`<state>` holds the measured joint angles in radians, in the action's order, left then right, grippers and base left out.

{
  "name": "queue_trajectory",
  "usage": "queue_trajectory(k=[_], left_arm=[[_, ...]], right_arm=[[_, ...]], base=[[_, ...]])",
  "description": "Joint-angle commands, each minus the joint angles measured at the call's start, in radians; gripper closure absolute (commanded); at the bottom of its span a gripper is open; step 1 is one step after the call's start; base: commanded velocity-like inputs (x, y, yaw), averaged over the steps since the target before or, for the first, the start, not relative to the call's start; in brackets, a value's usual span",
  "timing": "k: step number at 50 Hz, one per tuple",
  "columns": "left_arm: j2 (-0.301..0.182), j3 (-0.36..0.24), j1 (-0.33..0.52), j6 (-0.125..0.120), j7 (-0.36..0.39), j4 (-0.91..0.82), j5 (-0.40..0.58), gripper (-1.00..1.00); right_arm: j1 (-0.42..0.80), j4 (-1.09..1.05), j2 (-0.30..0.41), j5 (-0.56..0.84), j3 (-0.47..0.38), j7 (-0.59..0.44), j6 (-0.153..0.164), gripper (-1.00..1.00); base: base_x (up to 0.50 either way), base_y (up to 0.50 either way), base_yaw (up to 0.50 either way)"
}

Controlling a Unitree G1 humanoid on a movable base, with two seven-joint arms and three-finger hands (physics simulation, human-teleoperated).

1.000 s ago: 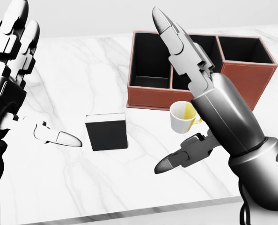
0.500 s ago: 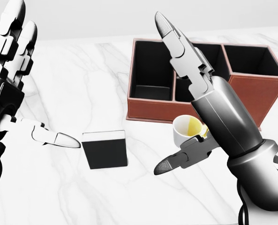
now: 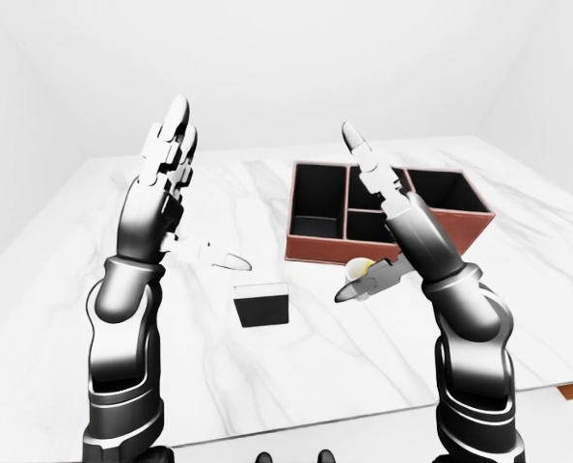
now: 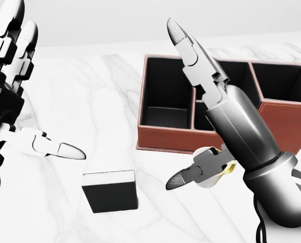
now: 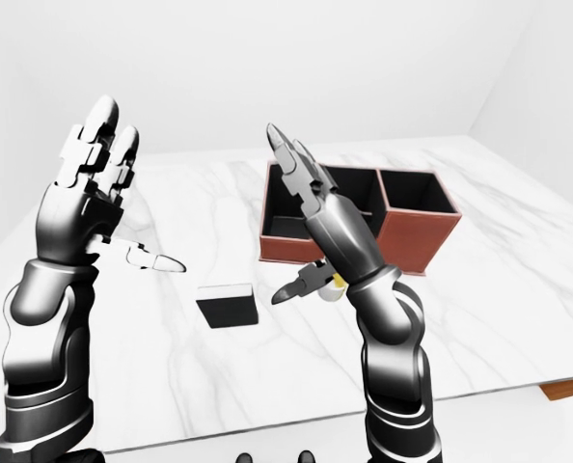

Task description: Pick up the book and place it in the caddy.

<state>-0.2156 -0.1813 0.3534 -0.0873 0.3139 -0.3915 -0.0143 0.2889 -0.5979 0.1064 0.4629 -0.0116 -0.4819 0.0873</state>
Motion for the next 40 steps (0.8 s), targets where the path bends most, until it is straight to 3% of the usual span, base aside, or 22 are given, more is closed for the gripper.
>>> queue_trajectory(k=[1, 10, 30, 40], left_arm=[[-0.004, -0.003, 0.002, 0.0, 0.0, -0.006, -0.002, -1.0], [-0.006, -0.003, 0.006, 0.0, 0.001, -0.001, 0.0, -1.0], [-0.01, -0.015, -0.003, 0.0, -0.001, -0.02, -0.012, -1.0], [-0.017, -0.029, 0.005, 0.0, -0.011, -0.058, -0.033, -1.0]], right_arm=[[-0.005, 0.001, -0.002, 0.012, 0.005, -0.004, 0.0, -1.0], [-0.011, 0.006, -0.008, 0.027, 0.011, -0.001, 0.0, -1.0], [-0.04, -0.018, -0.046, 0.119, 0.055, -0.037, 0.0, -1.0], [-0.044, -0.017, -0.092, 0.246, 0.146, -0.049, 0.0, -1.0]], base=[[0.26, -0.02, 0.0], [0.25, -0.02, 0.0], [0.05, -0.03, 0.0], [0.0, 0.0, 0.0]])
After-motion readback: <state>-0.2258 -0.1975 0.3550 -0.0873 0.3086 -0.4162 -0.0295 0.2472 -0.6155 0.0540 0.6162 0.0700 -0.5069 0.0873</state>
